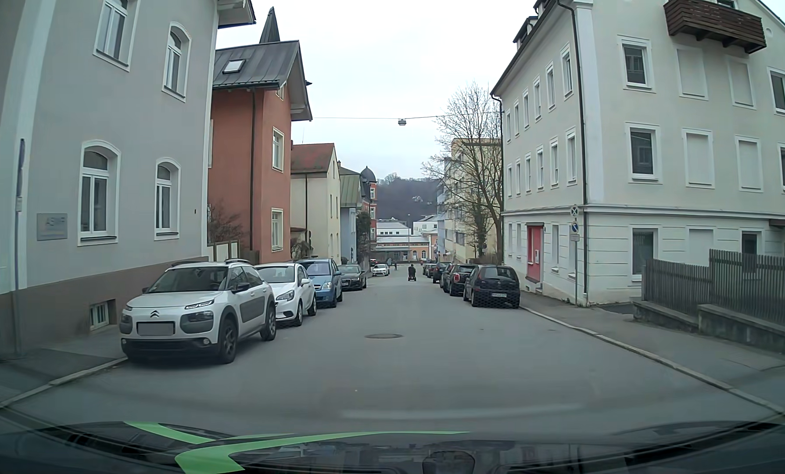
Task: Follow the waypoints while adhering to traffic rules and regulations
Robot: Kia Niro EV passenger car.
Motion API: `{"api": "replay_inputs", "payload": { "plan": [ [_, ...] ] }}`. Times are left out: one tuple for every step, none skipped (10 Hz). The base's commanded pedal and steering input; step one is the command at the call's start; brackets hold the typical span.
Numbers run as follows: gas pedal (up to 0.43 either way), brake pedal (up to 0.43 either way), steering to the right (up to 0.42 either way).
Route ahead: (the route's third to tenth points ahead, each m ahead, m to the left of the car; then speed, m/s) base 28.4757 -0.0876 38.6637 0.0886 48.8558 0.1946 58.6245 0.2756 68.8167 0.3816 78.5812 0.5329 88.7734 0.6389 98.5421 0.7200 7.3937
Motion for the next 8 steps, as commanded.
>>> {"api": "replay_inputs", "payload": {
  "plan": [
    [0.0, 0.0, -0.002],
    [0.0, 0.0, -0.003],
    [0.0, 0.0, -0.005],
    [0.0, 0.0, -0.006],
    [0.0, 0.0, -0.006],
    [0.0, 0.0, -0.006],
    [0.0, 0.0, -0.006],
    [0.0, 0.0, -0.005]
  ]
}}
